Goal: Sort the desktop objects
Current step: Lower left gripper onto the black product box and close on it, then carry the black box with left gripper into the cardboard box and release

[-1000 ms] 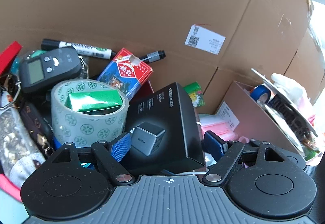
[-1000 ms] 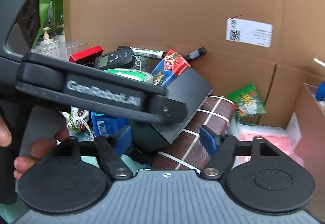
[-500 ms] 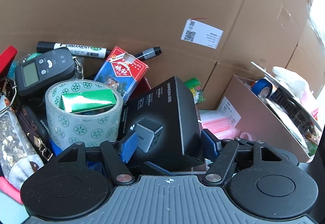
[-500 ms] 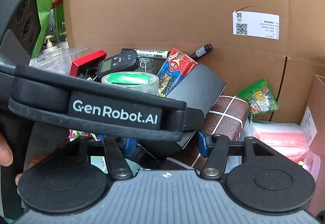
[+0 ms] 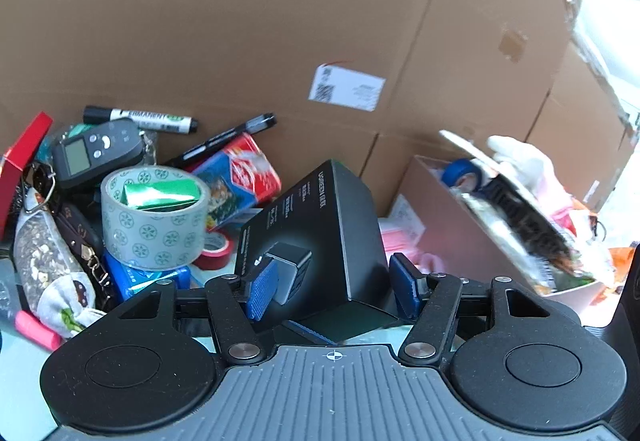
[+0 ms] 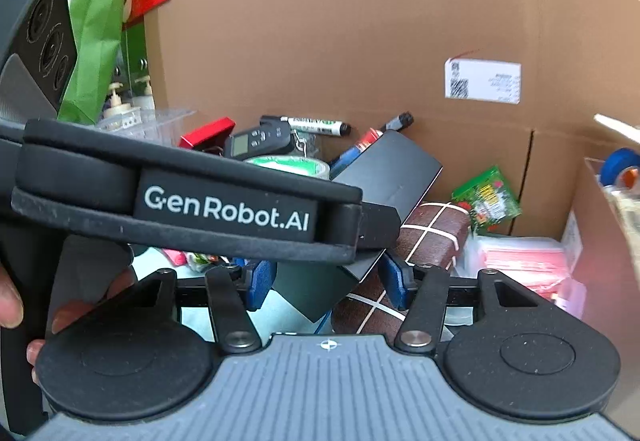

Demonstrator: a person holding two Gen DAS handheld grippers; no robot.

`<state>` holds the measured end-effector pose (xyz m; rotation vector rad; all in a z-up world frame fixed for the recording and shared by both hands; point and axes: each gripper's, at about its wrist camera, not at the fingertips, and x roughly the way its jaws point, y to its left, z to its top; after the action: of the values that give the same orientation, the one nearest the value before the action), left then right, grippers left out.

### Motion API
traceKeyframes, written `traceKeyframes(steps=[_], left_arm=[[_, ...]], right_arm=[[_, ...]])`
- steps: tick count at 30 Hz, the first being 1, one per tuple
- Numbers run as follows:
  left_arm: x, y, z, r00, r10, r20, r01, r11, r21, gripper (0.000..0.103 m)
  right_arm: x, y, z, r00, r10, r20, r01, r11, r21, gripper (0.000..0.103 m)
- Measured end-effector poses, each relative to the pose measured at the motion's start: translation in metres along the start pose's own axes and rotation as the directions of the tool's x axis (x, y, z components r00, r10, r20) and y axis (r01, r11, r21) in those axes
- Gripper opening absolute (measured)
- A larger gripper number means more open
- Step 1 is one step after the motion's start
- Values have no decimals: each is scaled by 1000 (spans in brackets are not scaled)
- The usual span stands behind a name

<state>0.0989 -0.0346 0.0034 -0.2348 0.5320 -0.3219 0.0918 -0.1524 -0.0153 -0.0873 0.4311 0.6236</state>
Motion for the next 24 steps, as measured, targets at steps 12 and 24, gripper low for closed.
traceKeyframes(steps=[12,24], left_arm=[[-37,-76,6,994,-88,71,82,993,84,56],[-8,-189,67,969,-223,107,194,953,231,55]], right_arm=[[-79,-19,3,989,-83,123,80,996,32,61],[-146,-103,40,933,-242,267,221,969,108,61]])
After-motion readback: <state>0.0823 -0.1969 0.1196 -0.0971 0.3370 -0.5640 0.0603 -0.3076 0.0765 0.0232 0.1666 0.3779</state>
